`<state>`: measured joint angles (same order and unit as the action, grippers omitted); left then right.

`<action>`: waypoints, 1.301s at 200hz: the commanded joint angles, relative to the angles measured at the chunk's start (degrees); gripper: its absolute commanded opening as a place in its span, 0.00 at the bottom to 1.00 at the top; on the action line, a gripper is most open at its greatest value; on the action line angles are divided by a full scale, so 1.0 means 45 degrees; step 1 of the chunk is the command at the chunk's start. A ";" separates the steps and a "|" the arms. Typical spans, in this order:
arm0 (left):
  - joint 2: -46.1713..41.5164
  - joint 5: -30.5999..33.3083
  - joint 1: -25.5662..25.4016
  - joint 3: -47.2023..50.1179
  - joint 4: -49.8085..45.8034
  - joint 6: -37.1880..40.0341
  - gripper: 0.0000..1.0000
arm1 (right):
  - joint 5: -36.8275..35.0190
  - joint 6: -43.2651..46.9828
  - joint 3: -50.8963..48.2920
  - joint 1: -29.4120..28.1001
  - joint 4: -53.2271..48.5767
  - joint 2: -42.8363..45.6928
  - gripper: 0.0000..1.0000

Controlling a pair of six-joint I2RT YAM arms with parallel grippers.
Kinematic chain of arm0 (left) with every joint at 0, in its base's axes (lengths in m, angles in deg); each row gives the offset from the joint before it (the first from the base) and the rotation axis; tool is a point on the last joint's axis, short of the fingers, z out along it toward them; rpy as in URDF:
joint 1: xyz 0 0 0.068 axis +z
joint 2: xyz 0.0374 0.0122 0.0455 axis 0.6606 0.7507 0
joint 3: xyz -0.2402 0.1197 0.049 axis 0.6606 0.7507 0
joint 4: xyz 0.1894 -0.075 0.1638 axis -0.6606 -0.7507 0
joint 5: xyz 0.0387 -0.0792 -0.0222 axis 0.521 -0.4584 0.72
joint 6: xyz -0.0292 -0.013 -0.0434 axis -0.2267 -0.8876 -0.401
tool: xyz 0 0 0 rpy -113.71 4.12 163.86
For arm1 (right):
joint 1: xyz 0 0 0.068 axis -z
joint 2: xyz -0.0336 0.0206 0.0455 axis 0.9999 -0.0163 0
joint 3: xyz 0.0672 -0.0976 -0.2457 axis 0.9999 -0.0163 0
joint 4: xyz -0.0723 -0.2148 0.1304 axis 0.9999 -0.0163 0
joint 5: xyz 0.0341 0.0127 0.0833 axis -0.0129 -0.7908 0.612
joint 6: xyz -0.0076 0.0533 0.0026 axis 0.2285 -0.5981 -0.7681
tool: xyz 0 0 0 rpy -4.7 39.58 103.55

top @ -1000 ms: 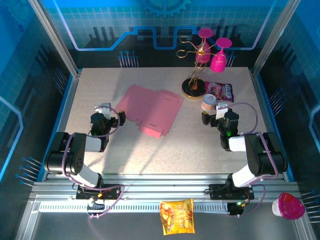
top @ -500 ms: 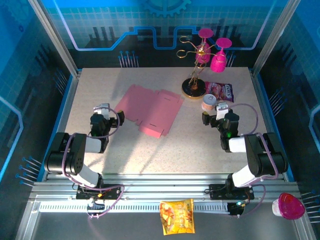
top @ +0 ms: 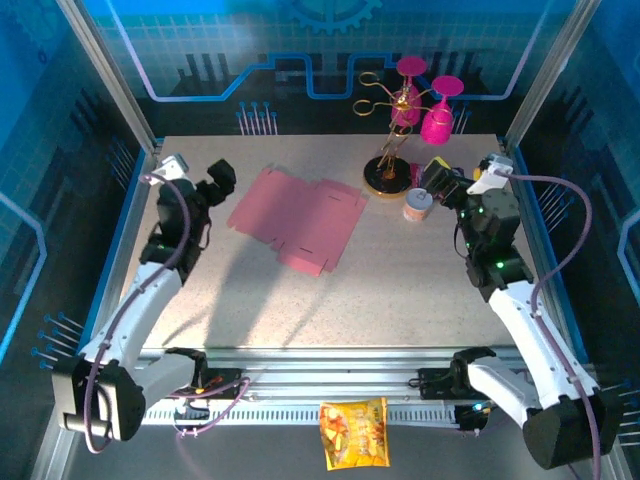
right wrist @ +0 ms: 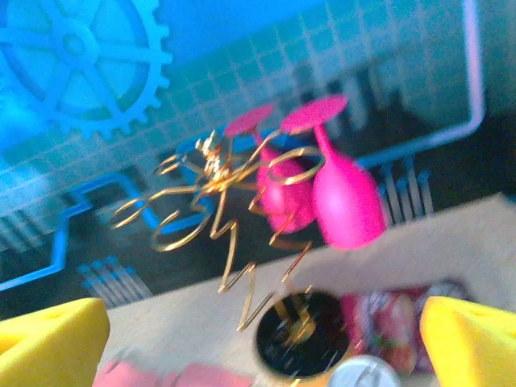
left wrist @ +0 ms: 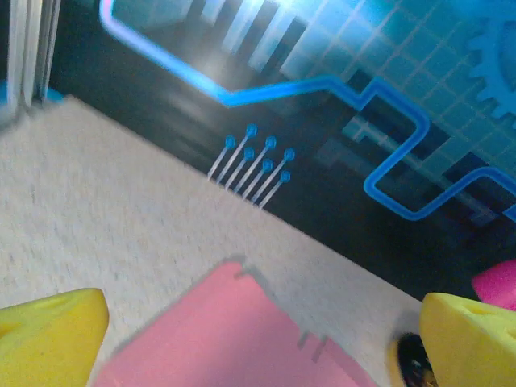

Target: Fold the paper box

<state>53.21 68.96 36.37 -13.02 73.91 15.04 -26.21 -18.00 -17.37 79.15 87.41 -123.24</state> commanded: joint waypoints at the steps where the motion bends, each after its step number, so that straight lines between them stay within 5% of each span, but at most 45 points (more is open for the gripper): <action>1: 0.2198 -0.3480 0.0246 -0.1372 -0.5899 -0.2004 0.90 | 0.2258 -0.2951 0.0766 -0.1154 -0.6347 -0.2038 0.97; 27: 0.3157 -0.5113 0.0265 -0.1474 -0.7743 -0.2035 0.70 | 0.3275 -0.4900 0.0479 -0.4046 -0.5524 -0.3520 0.73; 50: 0.3229 -0.5736 0.0265 -0.0866 -0.7691 -0.2080 0.53 | 0.3964 -0.7119 -0.0415 -0.5736 -0.2655 -0.5108 0.72; 89: 0.4983 -0.6891 0.0226 -0.1374 -0.7229 -0.2290 0.40 | 0.5134 -0.9726 -0.0565 -0.5883 0.0459 -0.8128 0.69; 162: 0.7257 -0.7410 -0.0548 -0.2257 -0.6264 -0.2739 0.39 | 0.5298 -1.1455 -0.0621 -0.5886 0.1961 -1.0144 0.60; 260: 0.7208 -0.7600 -0.0687 -0.2401 -0.6235 -0.2736 0.39 | 0.5371 -1.1807 -0.0388 -0.5814 0.2250 -1.0833 0.52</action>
<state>85.82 36.76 33.55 -22.18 45.78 3.68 -2.58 -70.87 -20.36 52.75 98.23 -170.50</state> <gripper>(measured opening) 0.396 0.544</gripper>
